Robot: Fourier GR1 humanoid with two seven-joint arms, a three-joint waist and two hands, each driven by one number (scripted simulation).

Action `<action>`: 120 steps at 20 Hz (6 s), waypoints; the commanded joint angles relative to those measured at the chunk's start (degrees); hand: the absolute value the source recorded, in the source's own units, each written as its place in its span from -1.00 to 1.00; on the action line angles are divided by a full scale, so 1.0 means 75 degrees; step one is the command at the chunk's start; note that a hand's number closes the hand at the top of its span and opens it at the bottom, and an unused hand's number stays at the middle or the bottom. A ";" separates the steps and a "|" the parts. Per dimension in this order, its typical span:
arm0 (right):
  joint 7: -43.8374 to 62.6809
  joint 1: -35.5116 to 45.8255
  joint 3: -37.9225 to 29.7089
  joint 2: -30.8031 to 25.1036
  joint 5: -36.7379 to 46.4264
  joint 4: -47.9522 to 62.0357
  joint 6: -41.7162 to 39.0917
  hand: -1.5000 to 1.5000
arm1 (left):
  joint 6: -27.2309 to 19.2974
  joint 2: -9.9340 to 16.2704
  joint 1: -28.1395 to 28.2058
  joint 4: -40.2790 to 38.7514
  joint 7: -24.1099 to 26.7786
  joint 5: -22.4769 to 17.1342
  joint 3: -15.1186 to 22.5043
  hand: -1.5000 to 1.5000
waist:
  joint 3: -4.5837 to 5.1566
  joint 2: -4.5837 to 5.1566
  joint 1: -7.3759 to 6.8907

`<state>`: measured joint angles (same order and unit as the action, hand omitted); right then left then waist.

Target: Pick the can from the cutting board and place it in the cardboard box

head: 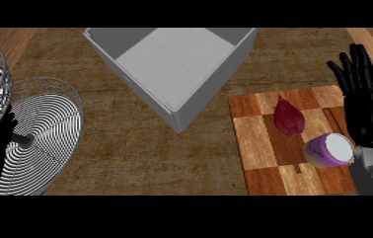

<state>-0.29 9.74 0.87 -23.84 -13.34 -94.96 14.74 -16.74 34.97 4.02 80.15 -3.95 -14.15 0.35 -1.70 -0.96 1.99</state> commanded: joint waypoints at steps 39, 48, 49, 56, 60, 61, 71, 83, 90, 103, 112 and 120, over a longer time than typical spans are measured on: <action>0.1647 -0.4641 0.0098 -0.4808 0.3446 -0.4047 -0.2416 -1.00 | 0.1553 -0.1176 -0.1632 0.1038 0.0918 0.0184 0.2336 0.00 | 0.0223 0.0117 0.0106; 0.2621 -0.4321 0.0719 -0.4595 0.4006 -0.3950 -0.2689 -1.00 | 0.1395 -0.1538 -0.2257 0.0940 0.0610 0.0433 0.2616 0.00 | 0.0223 0.0139 -0.0115; 0.2722 -0.4112 0.0566 -0.4592 0.3912 -0.3721 -0.2885 -1.00 | 0.1397 -0.1598 -0.2048 0.1069 0.0501 0.0536 0.2738 0.00 | 0.0224 0.0133 -0.0226; 0.2958 -0.3147 0.1762 -0.3008 0.5494 -0.3116 -0.2797 -1.00 | 0.1482 -0.2272 -0.2517 0.0564 0.0366 0.1104 0.2711 0.00 | 0.0226 0.0137 -0.0274; 0.2088 -0.3253 0.0831 -0.2922 0.5395 -0.2571 -0.3187 -1.00 | 0.1823 -0.2537 -0.2659 0.0027 0.0519 0.1213 0.2353 0.00 | 0.0227 0.0131 -0.0214; 0.2267 -0.3655 0.0647 -0.2998 0.5404 -0.3114 -0.3372 -1.00 | 0.1887 -0.2052 -0.2129 0.1336 -0.0046 0.1078 0.2144 0.00 | 0.0227 0.0112 -0.0233; 0.2461 -0.2533 0.1146 -0.1989 0.6289 -0.2095 -0.4451 -1.00 | 0.2370 -0.2391 -0.2398 0.1075 -0.0164 0.1409 0.1636 0.00 | 0.0227 0.0127 -0.0285; 0.1202 -0.3122 0.1020 -0.1140 0.7771 -0.0961 -0.3802 -1.00 | 0.2489 -0.3208 -0.2166 0.1353 -0.0507 0.1971 0.1773 0.00 | 0.0223 0.0120 -0.0250; 0.1463 -0.2236 0.0740 -0.1094 0.7870 -0.0548 -0.4518 -1.00 | 0.2569 -0.3290 -0.1904 0.1230 -0.0111 0.2304 0.1756 0.00 | 0.0225 0.0126 -0.0297; 0.0366 -0.2339 0.0789 -0.0768 0.9066 0.0060 -0.2977 1.00 | 0.2892 -0.3257 -0.2011 0.1657 -0.0562 0.2133 0.1391 0.00 | 0.0221 0.0118 -0.0300; -0.1994 0.0802 0.3672 -0.0007 0.9296 -0.0300 -0.3668 1.00 | 0.3114 -0.3427 -0.2571 0.0816 0.0034 0.2245 0.1604 0.00 | 0.0219 0.0280 -0.1069; -0.2836 0.2335 0.3048 0.1016 0.8644 0.0309 -0.3897 1.00 | 0.3306 -0.3057 -0.2079 0.1042 -0.0028 0.2059 0.1024 0.00 | 0.0228 0.0136 -0.0343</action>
<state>-17.81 23.36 25.62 -18.47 54.63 -93.72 -12.57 5.43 9.29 -12.53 88.42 -5.72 2.90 11.11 0.05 0.21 -2.05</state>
